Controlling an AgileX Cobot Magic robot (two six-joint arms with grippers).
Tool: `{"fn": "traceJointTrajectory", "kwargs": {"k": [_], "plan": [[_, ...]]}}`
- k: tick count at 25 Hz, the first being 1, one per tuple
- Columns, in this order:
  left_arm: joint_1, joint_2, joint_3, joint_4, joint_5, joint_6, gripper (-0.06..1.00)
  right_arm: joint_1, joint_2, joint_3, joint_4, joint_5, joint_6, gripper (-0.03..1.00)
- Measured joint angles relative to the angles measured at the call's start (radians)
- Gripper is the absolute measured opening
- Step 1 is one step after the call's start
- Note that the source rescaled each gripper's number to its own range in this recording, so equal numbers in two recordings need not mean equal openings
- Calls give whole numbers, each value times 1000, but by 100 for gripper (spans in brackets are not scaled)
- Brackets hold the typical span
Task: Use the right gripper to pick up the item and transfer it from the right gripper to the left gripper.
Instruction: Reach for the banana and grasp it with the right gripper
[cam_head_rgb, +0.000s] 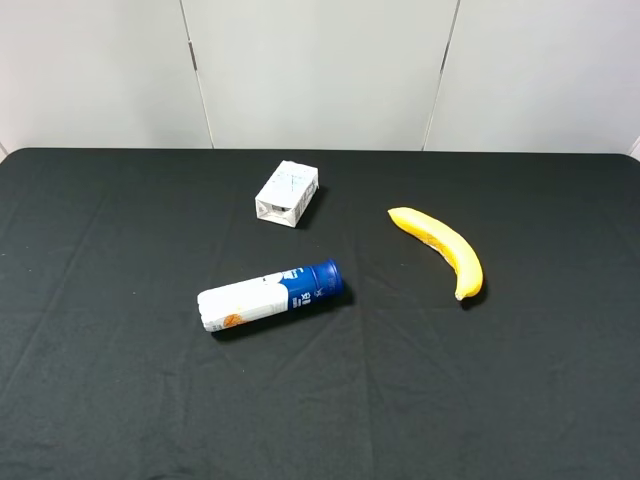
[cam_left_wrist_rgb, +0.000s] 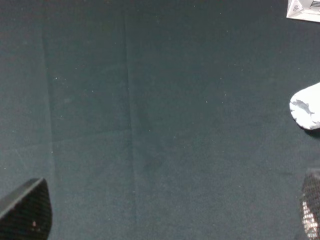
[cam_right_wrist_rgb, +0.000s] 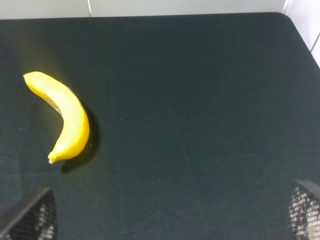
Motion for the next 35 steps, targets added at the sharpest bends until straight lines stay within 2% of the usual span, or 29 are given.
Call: {"fn": "traceJointTrajectory", "kwargs": {"k": [9,15,21,30,35], "plan": [[0,0,0,0,0,-2,98,0,49,-27,1,18,0,100],[0,0,0,0,0,-11,98,0,357,-193,23,21,-28,100],[0,0,0,0,0,-13,98,7,589,-300,38,-33,-86,100],[0,0,0,0,0,-13,98,253,873,-315,19,-55,-97,100],[0,0,0,0,0,-15,98,344,1042,-318,15,-57,-98,100]]}}
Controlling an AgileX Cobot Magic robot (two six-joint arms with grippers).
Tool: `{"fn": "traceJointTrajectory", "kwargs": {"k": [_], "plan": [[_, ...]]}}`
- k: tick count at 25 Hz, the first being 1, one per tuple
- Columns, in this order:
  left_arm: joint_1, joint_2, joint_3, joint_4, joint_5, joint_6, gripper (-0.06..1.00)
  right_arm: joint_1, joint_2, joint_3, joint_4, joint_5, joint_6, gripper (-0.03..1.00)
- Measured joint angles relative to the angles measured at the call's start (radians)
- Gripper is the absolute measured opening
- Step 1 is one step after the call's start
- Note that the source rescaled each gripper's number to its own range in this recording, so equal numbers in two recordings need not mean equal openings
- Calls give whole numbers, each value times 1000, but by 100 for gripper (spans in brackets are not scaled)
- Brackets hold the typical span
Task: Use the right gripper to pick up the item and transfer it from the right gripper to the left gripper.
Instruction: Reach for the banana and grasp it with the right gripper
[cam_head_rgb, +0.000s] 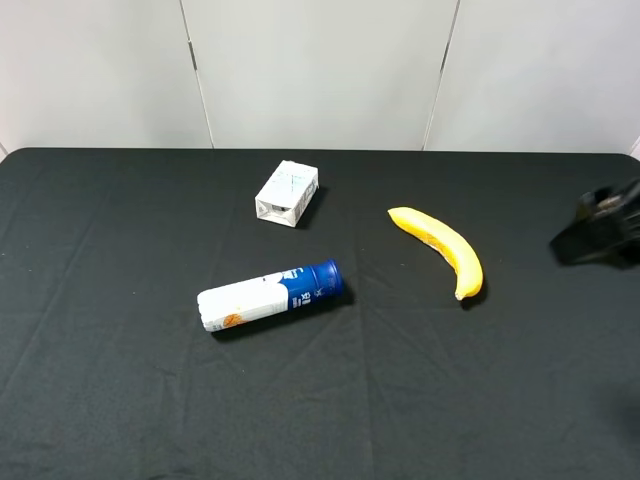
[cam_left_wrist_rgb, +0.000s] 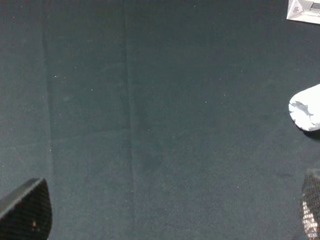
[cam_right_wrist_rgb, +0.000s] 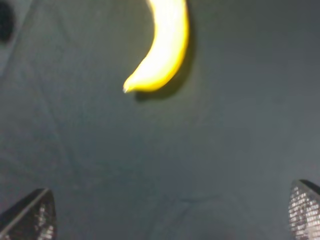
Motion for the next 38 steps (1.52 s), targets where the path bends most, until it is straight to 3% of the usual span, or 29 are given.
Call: {"fn": "traceJointTrajectory", "kwargs": {"k": [5,12,21,38], "plan": [[0,0,0,0,0,0,98,54,176,-50,0,-1,49,100],[0,0,0,0,0,0,98,63,382,-162,0,-9,148,100],[0,0,0,0,0,0,98,63,571,-214,-9,-128,173,100],[0,0,0,0,0,-1,98,63,831,-214,-113,-283,258,100]]}}
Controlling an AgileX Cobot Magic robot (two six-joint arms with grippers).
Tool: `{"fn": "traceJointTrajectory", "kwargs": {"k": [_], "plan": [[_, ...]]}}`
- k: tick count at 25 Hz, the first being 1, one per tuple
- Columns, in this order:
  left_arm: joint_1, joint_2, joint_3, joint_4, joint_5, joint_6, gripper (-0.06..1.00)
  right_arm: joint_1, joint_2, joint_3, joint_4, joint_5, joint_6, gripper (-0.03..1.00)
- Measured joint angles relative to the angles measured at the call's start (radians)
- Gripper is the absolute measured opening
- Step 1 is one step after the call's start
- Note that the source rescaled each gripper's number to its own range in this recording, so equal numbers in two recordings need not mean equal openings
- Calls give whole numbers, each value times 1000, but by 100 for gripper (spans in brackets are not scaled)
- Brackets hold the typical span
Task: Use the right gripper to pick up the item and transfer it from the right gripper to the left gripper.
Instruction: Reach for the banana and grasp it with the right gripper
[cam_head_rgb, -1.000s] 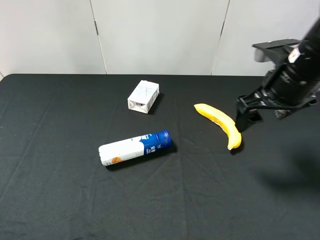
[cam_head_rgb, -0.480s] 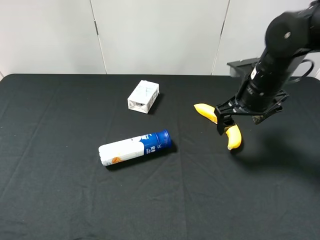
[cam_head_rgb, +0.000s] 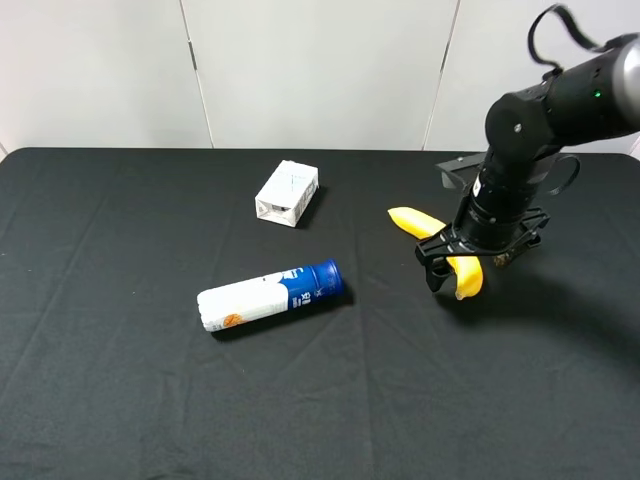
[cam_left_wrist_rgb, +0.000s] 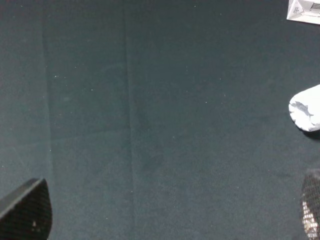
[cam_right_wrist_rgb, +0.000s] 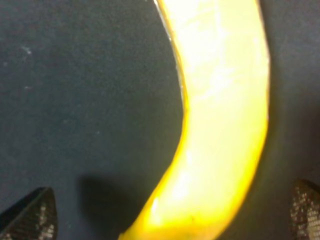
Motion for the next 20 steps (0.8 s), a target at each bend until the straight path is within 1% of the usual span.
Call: {"fn": "traceJointTrajectory", "kwargs": {"k": [5,12,13,15,18,19,20], "plan": [[0,0,0,0,0,0,98,0,59,-1,-4,-27,0,100],[0,0,0,0,0,0,98,0,75,-12,-2,-18,0,100],[0,0,0,0,0,0,98,0,75,-12,-1,-18,0,98],[0,0,0,0,0,0,97,1,77,-12,11,-18,0,84],[0,0,0,0,0,0,97,4,78,-12,26,-28,1,50],[0,0,0,0,0,0,97,4,78,-12,26,-30,1,41],[0,0,0,0,0,0,97,4,78,-12,24,-31,2,29]]}}
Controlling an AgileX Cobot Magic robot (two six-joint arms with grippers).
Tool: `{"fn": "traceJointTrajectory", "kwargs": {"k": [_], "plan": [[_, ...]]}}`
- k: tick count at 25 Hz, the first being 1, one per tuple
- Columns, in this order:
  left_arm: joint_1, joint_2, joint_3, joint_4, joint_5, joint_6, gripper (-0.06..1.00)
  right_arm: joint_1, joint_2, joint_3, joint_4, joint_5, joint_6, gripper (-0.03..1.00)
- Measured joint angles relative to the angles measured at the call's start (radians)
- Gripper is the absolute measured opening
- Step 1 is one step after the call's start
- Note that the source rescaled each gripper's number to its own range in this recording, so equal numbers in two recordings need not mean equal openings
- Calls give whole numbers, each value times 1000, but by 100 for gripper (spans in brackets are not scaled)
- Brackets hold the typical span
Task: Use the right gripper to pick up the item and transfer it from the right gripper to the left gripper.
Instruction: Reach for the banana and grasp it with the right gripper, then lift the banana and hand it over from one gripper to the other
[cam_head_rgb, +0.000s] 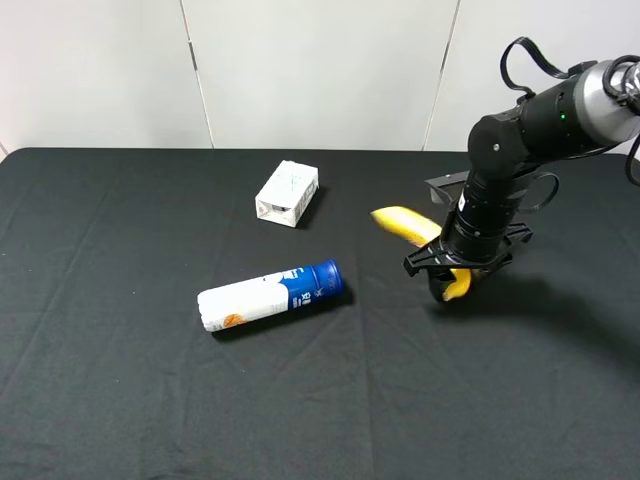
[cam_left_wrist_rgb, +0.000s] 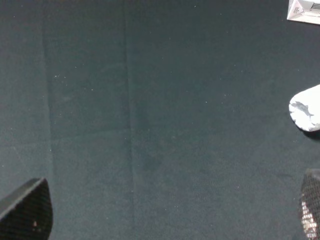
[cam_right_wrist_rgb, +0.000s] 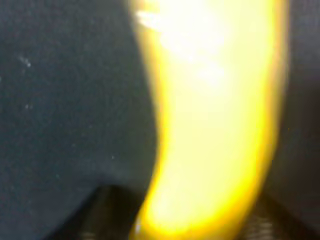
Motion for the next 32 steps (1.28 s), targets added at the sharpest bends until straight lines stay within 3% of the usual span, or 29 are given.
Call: {"fn": "traceJointTrajectory", "kwargs": {"k": [3,14,22,32], "plan": [[0,0,0,0,0,0,97,0,0,0,-2,-1,0,1],[0,0,0,0,0,0,97,0,4,-15,-9,13,2,0],[0,0,0,0,0,0,97,0,23,-165,-29,210,-1,0],[0,0,0,0,0,0,97,1,-115,-259,-4,342,-56,0]]}}
